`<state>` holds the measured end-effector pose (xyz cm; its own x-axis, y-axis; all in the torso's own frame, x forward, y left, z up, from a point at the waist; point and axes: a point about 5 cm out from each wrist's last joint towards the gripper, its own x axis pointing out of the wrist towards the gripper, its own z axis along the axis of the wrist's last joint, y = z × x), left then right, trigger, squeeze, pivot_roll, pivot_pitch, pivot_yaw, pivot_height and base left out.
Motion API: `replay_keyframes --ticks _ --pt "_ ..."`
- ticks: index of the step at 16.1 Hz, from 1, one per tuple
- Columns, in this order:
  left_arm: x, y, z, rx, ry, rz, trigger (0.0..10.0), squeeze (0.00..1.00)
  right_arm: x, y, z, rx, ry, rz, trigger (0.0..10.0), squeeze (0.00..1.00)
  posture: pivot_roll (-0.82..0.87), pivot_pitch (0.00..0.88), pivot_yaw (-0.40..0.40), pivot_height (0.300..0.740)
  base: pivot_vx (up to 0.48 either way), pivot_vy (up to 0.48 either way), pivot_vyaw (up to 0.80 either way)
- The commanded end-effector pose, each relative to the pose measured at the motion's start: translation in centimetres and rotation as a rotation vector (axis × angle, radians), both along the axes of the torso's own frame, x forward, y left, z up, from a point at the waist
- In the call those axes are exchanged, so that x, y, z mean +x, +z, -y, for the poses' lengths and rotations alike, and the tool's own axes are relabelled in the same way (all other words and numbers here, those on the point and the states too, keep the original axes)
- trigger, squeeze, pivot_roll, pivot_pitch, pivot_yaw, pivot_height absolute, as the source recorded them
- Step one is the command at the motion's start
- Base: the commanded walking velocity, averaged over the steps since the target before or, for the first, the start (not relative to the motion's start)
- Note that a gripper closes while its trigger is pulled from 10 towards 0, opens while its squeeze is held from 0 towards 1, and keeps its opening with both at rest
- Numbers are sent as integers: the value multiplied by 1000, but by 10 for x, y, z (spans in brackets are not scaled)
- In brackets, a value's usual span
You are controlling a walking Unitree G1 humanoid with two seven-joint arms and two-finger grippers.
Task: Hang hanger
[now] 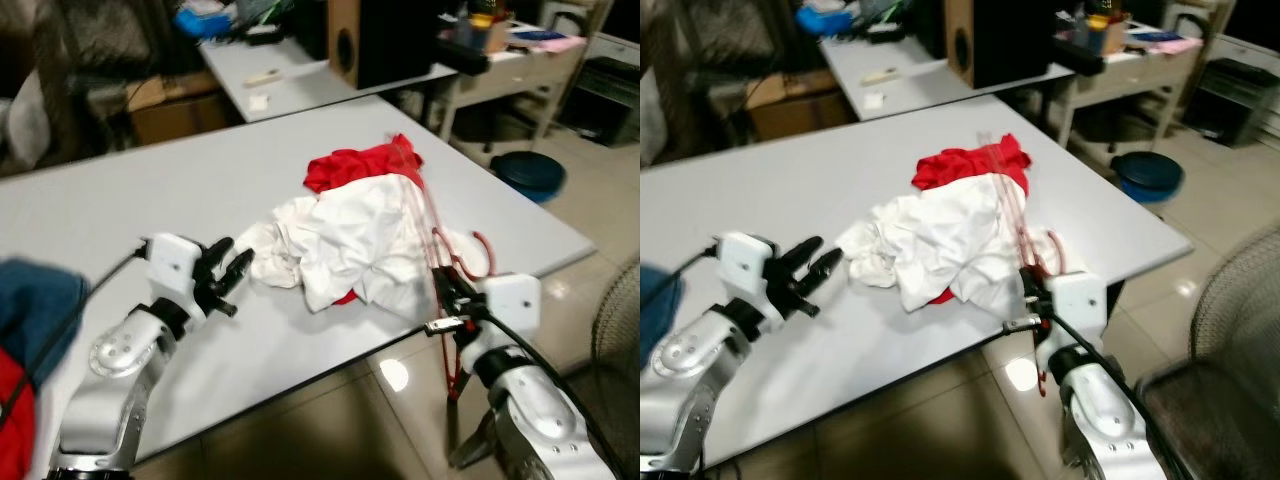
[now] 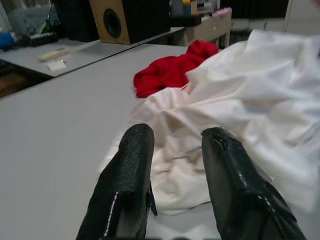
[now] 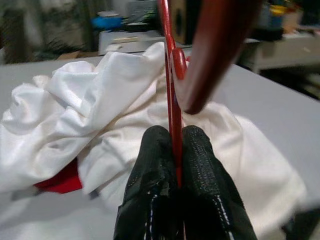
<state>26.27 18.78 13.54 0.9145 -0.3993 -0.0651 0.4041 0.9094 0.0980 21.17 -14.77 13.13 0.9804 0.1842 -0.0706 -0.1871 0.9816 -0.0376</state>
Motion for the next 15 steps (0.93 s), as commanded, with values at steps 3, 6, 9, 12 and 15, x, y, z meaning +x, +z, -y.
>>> replay_keyframes --ticks 3,6,9,12,15 --pt "7 -6 15 -39 19 -25 10000 0 -6 13 6 14 -17 47 10000 0 -153 0 116 740 0 -320 0" --pt "13 -10 15 -71 43 -56 10000 1000 -5 15 12 6 3 45 10000 0 -159 0 108 740 0 0 0" --pt "25 -25 -4 56 116 -119 10000 1000 -3 17 19 -12 42 39 10000 0 -161 0 98 740 0 0 0" --pt "35 -34 -16 131 68 -187 10000 1000 1 20 17 -16 86 37 10000 0 -164 0 91 740 0 0 0" --pt "45 -41 -12 201 -52 -220 10000 0 4 18 14 -22 119 29 10000 0 -153 0 86 740 0 0 0"
